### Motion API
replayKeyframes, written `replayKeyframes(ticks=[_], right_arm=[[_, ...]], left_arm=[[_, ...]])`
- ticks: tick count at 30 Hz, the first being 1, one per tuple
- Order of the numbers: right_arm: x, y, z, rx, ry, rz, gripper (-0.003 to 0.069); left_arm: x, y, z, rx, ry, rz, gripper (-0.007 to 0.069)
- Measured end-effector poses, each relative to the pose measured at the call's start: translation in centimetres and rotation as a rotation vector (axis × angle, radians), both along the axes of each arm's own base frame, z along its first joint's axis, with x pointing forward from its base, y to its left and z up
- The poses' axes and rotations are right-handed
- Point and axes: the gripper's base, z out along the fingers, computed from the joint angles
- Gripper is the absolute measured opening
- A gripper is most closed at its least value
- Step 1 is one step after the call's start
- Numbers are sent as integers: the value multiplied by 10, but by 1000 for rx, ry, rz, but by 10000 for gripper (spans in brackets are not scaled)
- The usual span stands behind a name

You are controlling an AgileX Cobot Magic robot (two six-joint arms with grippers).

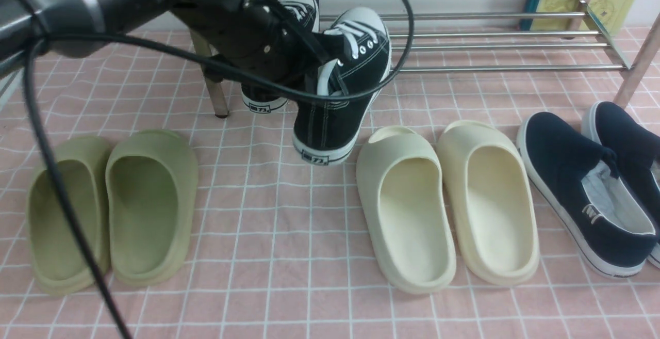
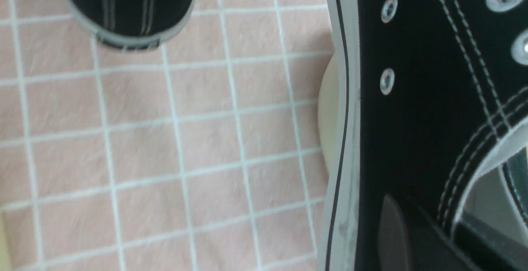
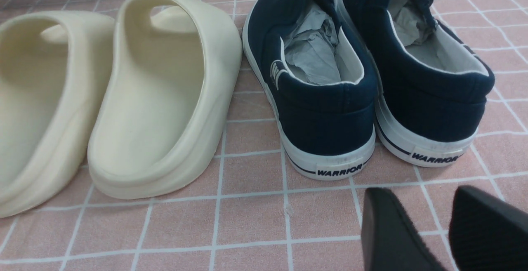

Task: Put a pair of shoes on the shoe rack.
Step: Use the left arm to put a shoe into the shoe rack

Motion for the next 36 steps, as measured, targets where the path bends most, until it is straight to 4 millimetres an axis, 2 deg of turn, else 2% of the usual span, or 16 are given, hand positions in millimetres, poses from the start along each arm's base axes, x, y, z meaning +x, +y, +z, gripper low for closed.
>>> replayKeyframes(ticks=[2, 7, 15, 23, 28, 29, 32, 34, 36], right_arm=[[0, 0, 0, 0, 0, 0, 239], [0, 0, 0, 0, 0, 0, 239], [0, 0, 0, 0, 0, 0, 239], [0, 0, 0, 0, 0, 0, 239], [0, 0, 0, 0, 0, 0, 239], [0, 0, 0, 0, 0, 0, 239], [0, 0, 0, 0, 0, 0, 239], [0, 0, 0, 0, 0, 0, 239], [0, 0, 0, 0, 0, 0, 239]], left_arm=[[6, -3, -3, -1, -2, 0, 13], [46, -13, -14, -24, -28, 39, 15], [103, -4, -35, -58, -82, 135, 15], [128, -11, -47, -93, -180, 153, 43], [130, -11, -43, -104, -206, 157, 140], [130, -11, -41, -102, -202, 155, 215], [127, -10, -32, -89, -173, 148, 342], [123, -9, -25, -68, -143, 135, 399], [118, -7, -9, -39, -128, 110, 437]])
